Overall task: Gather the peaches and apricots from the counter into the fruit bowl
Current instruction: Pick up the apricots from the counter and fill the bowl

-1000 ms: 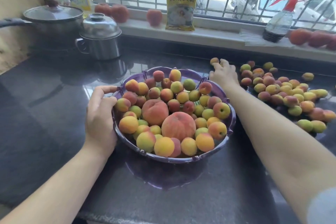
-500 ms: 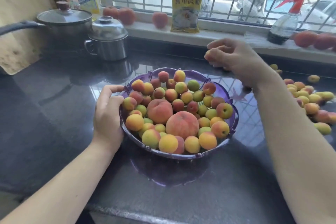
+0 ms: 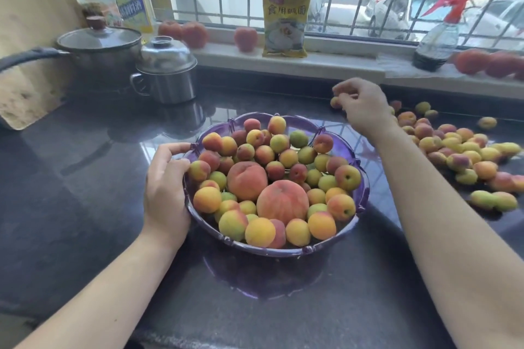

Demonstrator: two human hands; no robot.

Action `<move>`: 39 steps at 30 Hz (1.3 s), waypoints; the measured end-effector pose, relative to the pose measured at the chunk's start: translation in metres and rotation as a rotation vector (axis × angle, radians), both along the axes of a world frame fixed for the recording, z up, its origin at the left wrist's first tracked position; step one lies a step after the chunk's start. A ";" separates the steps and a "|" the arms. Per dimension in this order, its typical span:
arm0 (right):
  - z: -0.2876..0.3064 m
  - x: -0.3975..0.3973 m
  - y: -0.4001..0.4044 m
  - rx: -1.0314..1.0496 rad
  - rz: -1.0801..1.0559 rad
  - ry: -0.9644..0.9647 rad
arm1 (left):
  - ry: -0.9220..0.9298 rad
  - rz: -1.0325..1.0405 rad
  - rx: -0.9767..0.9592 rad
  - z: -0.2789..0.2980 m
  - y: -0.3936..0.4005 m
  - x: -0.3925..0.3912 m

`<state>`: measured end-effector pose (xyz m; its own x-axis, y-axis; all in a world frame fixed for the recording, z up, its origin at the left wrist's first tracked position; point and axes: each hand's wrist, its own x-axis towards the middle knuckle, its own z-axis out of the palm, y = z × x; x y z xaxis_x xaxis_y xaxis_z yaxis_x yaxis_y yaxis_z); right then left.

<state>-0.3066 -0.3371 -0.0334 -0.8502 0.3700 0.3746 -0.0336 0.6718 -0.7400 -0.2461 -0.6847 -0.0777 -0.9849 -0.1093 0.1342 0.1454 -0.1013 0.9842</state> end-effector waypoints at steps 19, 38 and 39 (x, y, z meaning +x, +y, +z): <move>-0.060 -0.083 0.035 0.522 -0.204 -0.384 | 0.006 -0.017 -0.009 -0.003 0.000 -0.003; -0.007 0.040 0.011 0.025 0.097 -0.345 | -0.039 -0.013 -0.038 -0.004 -0.003 -0.005; 0.008 0.055 0.005 -0.002 0.132 -0.286 | -0.044 -0.011 -0.028 -0.004 -0.003 -0.005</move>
<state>-0.2520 -0.3317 -0.0254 -0.9617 0.2502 0.1122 0.0897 0.6738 -0.7335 -0.2512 -0.6873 -0.0813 -0.9911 -0.0948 0.0935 0.1007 -0.0746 0.9921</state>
